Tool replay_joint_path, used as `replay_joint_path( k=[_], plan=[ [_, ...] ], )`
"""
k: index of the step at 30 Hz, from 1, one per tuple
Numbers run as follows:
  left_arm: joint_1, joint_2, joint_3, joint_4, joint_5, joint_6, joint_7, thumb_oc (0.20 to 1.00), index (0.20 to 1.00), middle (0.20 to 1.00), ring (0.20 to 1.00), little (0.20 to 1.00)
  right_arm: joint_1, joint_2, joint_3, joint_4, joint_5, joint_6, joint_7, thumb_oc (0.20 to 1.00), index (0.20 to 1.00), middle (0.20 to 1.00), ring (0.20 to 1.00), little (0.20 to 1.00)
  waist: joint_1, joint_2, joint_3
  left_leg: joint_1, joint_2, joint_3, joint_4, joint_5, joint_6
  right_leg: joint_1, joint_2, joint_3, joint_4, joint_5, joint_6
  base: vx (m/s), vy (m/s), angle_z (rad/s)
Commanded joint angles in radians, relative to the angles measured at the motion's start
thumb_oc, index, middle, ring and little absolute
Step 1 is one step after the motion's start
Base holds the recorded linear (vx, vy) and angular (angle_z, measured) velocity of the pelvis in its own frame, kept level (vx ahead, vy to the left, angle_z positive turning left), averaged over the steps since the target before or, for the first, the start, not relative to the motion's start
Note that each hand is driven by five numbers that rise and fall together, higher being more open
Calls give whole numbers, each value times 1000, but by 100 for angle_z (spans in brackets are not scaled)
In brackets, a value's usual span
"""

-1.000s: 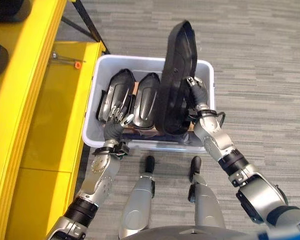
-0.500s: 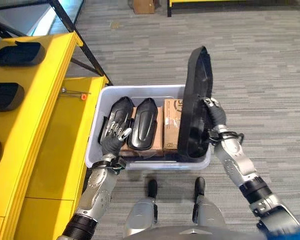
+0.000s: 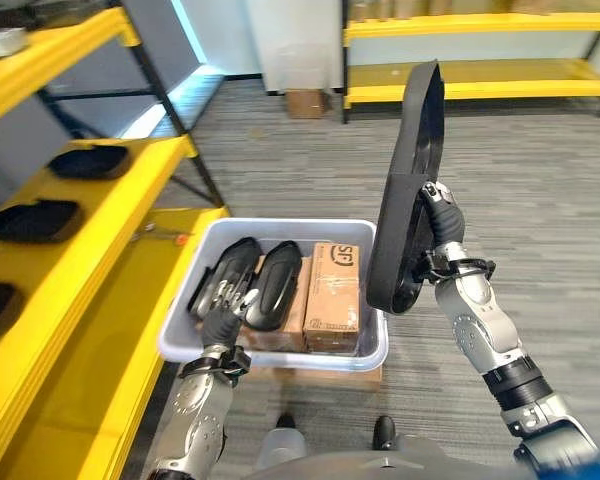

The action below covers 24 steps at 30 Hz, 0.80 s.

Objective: Move parts from the plastic box to the shelf.

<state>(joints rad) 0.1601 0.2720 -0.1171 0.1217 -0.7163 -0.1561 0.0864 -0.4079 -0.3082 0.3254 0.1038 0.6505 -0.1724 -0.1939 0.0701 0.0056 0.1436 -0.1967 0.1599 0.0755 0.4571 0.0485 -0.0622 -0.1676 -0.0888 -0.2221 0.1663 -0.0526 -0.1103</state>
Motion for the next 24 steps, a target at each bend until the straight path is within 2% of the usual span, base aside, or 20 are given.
replay_joint_path(
  k=[1,2,3,4,6,7,8,9,10,11,12,13,15,17,18,19,20,24],
  plan=[
    [-7,39,56,-63,30,-50,-3,1000,1000,1000,1000,1000,-69,28,-28,-66,-42,-85,-15,200,200,200,200,200,-47,4,-30,155,82,48,-58,15,-14,57,-11,10,74,-50,113,-69,-15,5],
    [-21,39,54,-64,30,-51,2,1000,1000,1000,1000,1000,-72,32,-28,-64,-45,-88,-22,200,200,200,200,200,-64,13,-39,193,127,87,-71,34,-15,26,-19,-18,103,-63,111,-151,64,43],
    [-54,39,41,-51,32,-54,9,1000,1000,1000,1000,1000,-70,38,-30,-60,-56,-86,-41,200,200,200,200,200,-95,36,-58,258,182,142,-120,81,-32,-23,-48,-68,153,-79,116,-147,162,73],
    [-76,37,27,-51,28,-57,10,1000,1000,1000,1000,1000,-62,42,-37,-61,-35,-93,-43,200,200,200,200,200,-115,47,-65,295,213,172,-133,105,-53,-40,-74,-90,178,-90,128,-162,221,97],
    [-114,43,-1,-50,14,-56,9,1000,1000,1000,1000,1000,-43,31,-50,-68,-21,-97,-50,200,200,200,200,200,-142,66,-68,329,229,180,-186,159,-81,-68,-122,-136,222,-93,136,-140,191,183],
    [-124,42,-14,-54,7,-58,5,1000,1000,1000,1000,1000,-32,20,-59,-78,-30,-98,-60,200,200,200,200,200,-159,76,-69,353,216,194,-251,159,-76,-78,-148,-175,246,-85,136,-98,249,162],
    [-140,45,-40,-59,1,-50,-4,1000,1000,1000,1000,1000,0,8,-89,-98,-33,-106,-70,200,200,200,200,200,-171,85,-69,355,203,222,-325,117,-95,-68,-196,-203,279,-94,160,-68,265,90],
    [-144,50,-48,-58,-2,-46,-8,1000,1000,1000,1000,1000,24,2,-105,-111,-32,-110,-73,200,200,200,200,200,-174,84,-65,353,200,234,-348,108,-97,-58,-222,-223,291,-88,161,28,308,196],
    [-143,52,-53,-58,-1,-43,-17,1000,1000,1000,1000,1000,48,-2,-123,-121,-25,-112,-67,200,200,200,200,200,-168,77,-59,345,179,212,-370,60,-90,-41,-244,-238,279,-67,176,23,175,212],
    [-142,53,-54,-59,-1,-43,-17,1000,1000,1000,1000,1000,49,-2,-123,-122,-25,-112,-66,200,200,200,200,200,-168,76,-60,345,177,211,-369,58,-89,-40,-246,-238,278,-65,177,103,246,189],
    [-129,66,-36,-62,13,-40,-25,1000,1000,1000,1000,1000,88,-12,-150,-137,-28,-110,-63,200,200,200,200,200,-146,52,-54,323,145,216,-369,-18,-76,-3,-295,-267,244,-18,205,70,161,36],
    [-129,66,-36,-62,13,-40,-25,1000,1000,1000,1000,1000,88,-12,-150,-137,-28,-110,-63,200,200,200,200,200,-146,52,-54,323,145,216,-369,-18,-76,-3,-295,-267,244,-18,205,83,200,21],
    [-109,73,-13,-65,24,-42,-30,1000,1000,1000,1000,1000,106,-6,-164,-139,-31,-106,-59,200,200,200,200,200,-120,30,-46,304,114,198,-359,-78,-63,30,-324,-289,202,23,229,43,138,28],
    [-100,73,-4,-65,31,-42,-31,1000,1000,1000,1000,1000,117,-2,-168,-139,-35,-103,-54,200,200,200,200,200,-109,20,-43,298,101,191,-358,-100,-57,45,-338,-300,186,39,239,48,135,30],
    [-87,73,10,-64,40,-41,-34,1000,1000,1000,1000,1000,129,0,-171,-139,-39,-95,-50,200,200,200,200,200,-94,2,-41,280,80,175,-355,-125,-48,69,-353,-319,161,66,255,75,193,34],
    [-76,76,24,-73,43,-44,-34,1000,1000,1000,1000,1000,138,-1,-174,-142,-56,-89,-48,200,200,200,200,200,-79,-14,-35,251,63,152,-338,-137,-42,89,-365,-330,129,101,275,58,150,46],
    [-75,76,24,-74,43,-43,-34,1000,1000,1000,1000,1000,139,0,-175,-142,-57,-89,-48,200,200,200,200,200,-81,-14,-35,249,61,150,-336,-139,-40,91,-366,-333,126,104,276,32,104,52],
    [-62,86,43,-93,57,-53,-27,1000,1000,1000,1000,1000,142,6,-162,-148,-66,-85,-40,200,200,200,200,200,-42,-54,-9,182,20,103,-293,-168,-23,127,-392,-372,65,176,312,4,127,49]
  ],
)
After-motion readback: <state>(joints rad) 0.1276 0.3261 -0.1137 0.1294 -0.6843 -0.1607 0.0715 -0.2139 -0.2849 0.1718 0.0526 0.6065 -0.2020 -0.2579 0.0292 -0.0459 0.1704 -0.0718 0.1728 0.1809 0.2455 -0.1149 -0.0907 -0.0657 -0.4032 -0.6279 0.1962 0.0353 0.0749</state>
